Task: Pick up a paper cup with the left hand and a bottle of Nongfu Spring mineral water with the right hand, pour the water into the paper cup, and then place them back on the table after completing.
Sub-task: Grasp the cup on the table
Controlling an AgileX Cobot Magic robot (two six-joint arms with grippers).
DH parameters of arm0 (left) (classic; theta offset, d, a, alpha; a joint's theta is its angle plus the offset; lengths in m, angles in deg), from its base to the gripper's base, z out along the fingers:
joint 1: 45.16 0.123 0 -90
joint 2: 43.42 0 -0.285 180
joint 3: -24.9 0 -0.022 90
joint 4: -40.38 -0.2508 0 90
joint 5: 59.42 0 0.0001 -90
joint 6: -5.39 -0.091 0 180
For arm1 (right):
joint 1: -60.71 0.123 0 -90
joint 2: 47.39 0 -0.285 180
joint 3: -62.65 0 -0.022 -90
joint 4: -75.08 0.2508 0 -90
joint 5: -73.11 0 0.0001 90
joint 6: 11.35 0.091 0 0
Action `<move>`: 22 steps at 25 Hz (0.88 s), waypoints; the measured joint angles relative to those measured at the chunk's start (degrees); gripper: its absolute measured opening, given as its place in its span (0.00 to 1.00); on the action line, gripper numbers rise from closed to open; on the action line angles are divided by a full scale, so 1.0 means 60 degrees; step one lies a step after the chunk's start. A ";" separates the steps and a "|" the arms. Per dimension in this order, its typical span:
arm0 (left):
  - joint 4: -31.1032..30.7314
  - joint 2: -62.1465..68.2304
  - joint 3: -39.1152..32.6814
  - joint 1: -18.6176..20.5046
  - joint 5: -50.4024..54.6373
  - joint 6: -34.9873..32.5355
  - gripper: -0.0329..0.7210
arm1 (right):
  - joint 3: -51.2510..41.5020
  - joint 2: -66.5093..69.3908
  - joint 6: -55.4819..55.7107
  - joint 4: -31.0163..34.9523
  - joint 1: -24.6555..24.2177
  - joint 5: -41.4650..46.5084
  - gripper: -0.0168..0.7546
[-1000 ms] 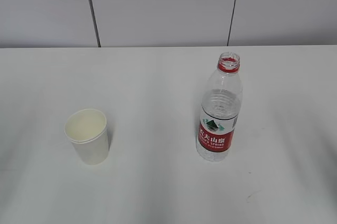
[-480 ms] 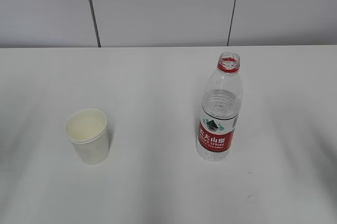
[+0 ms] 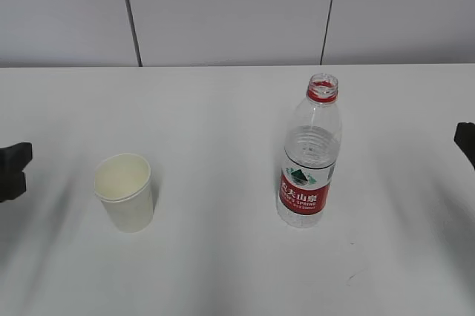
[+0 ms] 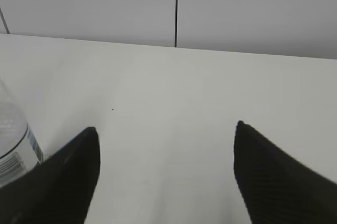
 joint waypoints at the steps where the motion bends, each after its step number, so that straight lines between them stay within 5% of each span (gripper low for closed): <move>1: -0.0027 0.0225 0.0000 -0.0088 -0.0044 0.0000 0.71 | 0.0000 0.0040 0.0038 -0.0016 0.0000 0.0000 0.78; 15: -0.1277 0.2784 0.0000 -0.1322 -0.0349 0.0005 0.71 | 0.0000 0.0039 0.0078 -0.0169 0.0000 -0.0172 0.78; 22: -0.2754 0.3812 0.0000 -0.1649 -0.1925 0.0012 0.71 | 0.0000 0.0056 0.0078 -0.0376 0.0000 -0.0233 0.78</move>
